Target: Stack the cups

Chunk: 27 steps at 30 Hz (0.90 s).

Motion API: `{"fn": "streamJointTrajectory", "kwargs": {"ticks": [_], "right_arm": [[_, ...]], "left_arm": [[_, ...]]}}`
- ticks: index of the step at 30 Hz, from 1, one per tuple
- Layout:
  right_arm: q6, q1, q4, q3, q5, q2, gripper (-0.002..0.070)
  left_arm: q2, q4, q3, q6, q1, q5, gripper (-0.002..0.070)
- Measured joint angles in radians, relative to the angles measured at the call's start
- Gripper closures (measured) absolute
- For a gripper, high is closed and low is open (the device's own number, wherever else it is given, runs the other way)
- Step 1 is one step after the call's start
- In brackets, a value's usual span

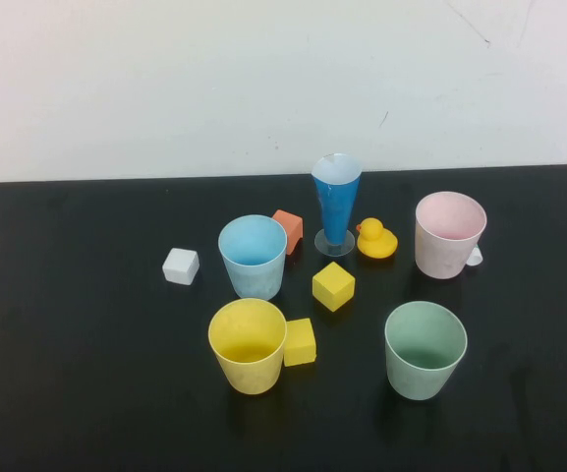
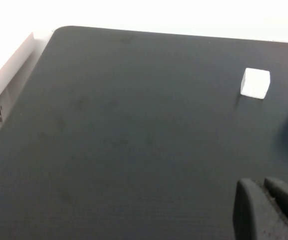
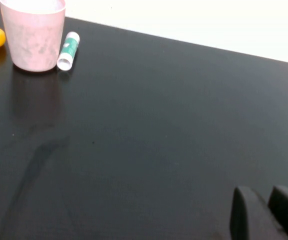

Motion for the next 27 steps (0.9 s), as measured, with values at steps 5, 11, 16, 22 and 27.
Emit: {"fn": "streamJointTrajectory", "kwargs": {"ticks": [5,11,16,22,27], "right_arm": [[0.000,0.000,0.000,0.000,0.000,0.000,0.0593],[0.000,0.000,0.000,0.000,0.000,0.000,0.0593],[0.000,0.000,0.000,0.002,-0.021,0.000,0.0593],[0.000,0.000,0.000,0.004,-0.288,0.000,0.0593],[0.000,0.000,0.000,0.004,-0.630,0.000,0.0593]], "left_arm": [[0.000,0.000,0.000,0.006,0.000,0.000,0.0677],[0.000,0.002,0.000,0.005,0.000,0.000,0.0677],[0.000,0.013,0.002,0.016,0.000,-0.046,0.0677],[0.000,0.025,0.004,0.020,0.000,-0.307,0.0677],[0.000,0.029,0.004,0.022,0.000,-0.580,0.0677]]}}
